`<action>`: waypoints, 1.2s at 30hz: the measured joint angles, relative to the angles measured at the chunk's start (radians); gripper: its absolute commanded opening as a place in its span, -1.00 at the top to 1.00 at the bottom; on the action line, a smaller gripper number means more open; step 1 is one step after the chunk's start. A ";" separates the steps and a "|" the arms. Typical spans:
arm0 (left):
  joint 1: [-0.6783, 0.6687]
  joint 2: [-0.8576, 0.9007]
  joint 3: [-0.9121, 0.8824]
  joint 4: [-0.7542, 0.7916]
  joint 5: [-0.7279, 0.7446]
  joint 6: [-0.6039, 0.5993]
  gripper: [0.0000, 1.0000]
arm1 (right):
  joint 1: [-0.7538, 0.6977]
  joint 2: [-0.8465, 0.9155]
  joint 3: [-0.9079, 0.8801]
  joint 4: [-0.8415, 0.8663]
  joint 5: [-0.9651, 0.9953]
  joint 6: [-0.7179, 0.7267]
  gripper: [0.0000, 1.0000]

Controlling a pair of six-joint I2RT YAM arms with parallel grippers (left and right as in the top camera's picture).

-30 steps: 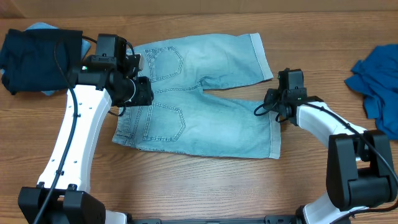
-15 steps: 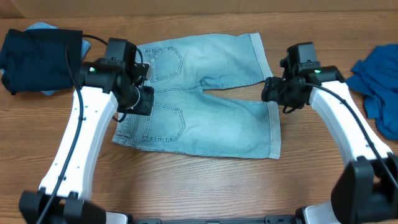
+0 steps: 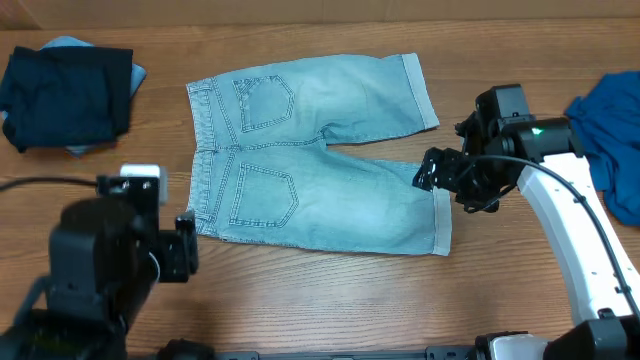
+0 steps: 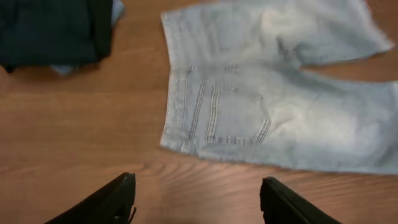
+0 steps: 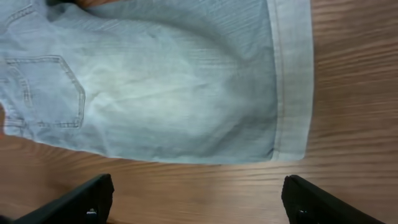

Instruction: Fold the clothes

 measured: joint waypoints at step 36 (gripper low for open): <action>0.000 0.555 -0.555 0.521 0.201 -0.138 -0.45 | -0.033 0.000 -0.465 0.285 -0.097 0.076 -0.86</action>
